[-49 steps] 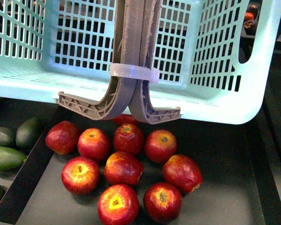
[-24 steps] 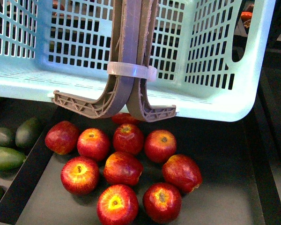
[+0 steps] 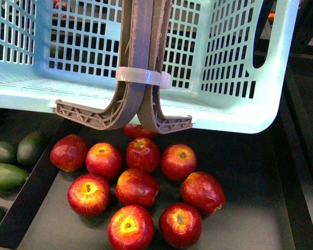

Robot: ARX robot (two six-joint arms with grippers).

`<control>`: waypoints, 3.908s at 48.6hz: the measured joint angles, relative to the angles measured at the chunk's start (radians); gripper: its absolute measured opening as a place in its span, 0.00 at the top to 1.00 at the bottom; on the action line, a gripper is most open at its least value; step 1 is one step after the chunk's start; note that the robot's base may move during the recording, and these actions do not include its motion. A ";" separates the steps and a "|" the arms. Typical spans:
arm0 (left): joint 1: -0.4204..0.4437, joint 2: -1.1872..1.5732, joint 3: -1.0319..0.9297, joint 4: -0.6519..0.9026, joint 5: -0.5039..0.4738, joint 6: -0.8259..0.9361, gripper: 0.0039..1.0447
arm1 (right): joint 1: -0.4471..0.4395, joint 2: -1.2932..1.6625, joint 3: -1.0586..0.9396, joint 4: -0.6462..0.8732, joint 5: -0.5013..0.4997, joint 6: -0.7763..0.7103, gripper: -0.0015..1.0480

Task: Pick mango and avocado into basket

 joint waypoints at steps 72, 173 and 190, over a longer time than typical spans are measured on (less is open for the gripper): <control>0.000 0.000 0.000 0.000 0.000 0.000 0.94 | -0.021 0.190 0.077 0.282 -0.027 0.230 0.38; 0.007 -0.001 0.001 -0.002 -0.010 0.000 0.94 | 1.182 -0.548 0.078 0.212 0.526 1.118 0.20; -0.010 -0.006 0.003 -0.002 0.011 -0.008 0.94 | 1.087 -0.705 -0.076 0.281 0.554 1.075 0.07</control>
